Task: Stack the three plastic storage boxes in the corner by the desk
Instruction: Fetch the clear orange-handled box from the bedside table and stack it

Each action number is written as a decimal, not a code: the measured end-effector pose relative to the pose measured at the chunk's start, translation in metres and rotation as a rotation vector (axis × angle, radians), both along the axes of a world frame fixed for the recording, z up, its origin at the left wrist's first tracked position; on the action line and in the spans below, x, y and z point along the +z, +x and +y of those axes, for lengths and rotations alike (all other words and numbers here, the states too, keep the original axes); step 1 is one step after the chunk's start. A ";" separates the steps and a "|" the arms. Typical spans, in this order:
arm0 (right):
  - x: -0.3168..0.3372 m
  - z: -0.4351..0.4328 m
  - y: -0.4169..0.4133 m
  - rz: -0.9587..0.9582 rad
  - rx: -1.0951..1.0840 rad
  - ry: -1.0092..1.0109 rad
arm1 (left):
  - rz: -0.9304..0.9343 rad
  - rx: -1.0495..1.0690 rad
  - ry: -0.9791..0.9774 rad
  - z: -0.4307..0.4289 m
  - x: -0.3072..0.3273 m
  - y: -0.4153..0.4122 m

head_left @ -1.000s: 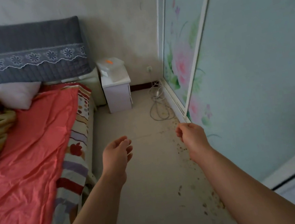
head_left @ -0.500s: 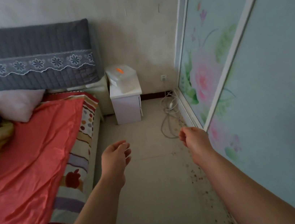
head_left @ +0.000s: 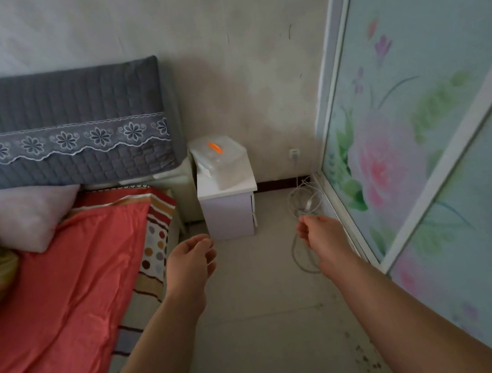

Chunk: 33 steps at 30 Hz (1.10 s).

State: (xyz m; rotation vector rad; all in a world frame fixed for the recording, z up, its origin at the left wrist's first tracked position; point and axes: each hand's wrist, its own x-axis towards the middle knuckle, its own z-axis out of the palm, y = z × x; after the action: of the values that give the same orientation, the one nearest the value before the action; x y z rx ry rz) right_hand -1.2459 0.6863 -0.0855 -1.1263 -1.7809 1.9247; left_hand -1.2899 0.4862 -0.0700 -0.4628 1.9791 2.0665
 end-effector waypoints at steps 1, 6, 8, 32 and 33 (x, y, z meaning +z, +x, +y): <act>-0.001 0.004 -0.017 0.010 0.004 -0.006 | 0.000 0.004 -0.001 0.004 0.000 -0.014; -0.012 0.032 -0.115 0.020 0.064 0.005 | -0.010 0.052 0.028 0.032 -0.004 -0.100; -0.015 0.048 -0.156 0.030 0.074 -0.017 | -0.018 0.075 0.041 0.047 -0.003 -0.139; -0.058 0.121 -0.585 -0.055 0.028 -0.155 | -0.122 0.112 0.078 0.130 -0.039 -0.584; -0.062 0.120 -0.598 -0.067 0.015 -0.168 | -0.127 0.090 0.068 0.130 -0.039 -0.600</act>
State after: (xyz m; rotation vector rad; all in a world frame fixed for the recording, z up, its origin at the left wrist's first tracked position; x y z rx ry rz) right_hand -1.8439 0.8059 -0.1477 -1.2485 -1.6914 2.1018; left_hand -1.8901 0.6165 -0.1087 -0.6629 1.8423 2.0937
